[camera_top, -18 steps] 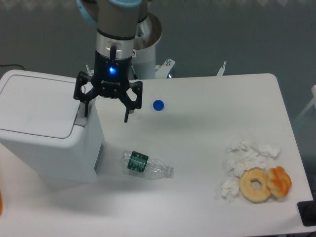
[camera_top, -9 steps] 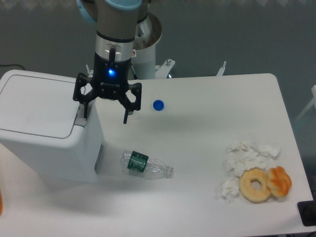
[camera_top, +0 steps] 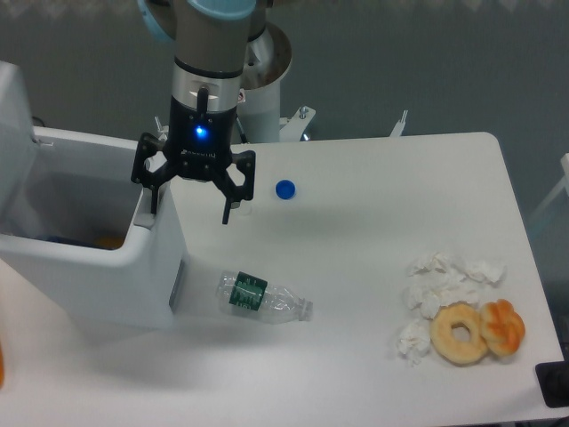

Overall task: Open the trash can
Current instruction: 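Push the lid edge so the trash can lid flips open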

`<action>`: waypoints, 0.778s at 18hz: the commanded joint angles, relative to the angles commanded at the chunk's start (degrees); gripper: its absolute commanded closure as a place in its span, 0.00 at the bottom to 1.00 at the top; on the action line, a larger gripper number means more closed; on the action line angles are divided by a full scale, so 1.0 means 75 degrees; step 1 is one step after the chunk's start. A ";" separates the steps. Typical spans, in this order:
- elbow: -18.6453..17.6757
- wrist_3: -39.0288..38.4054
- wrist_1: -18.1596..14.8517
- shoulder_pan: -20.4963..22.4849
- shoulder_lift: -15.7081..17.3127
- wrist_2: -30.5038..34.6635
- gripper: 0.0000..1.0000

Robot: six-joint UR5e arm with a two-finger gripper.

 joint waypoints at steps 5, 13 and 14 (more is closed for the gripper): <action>0.0082 0.0000 0.0000 0.0000 0.0000 0.0000 0.00; 0.0492 0.1367 0.0012 0.0012 -0.0070 0.0105 0.00; 0.0492 0.1754 0.0023 0.0012 -0.0082 0.0140 0.00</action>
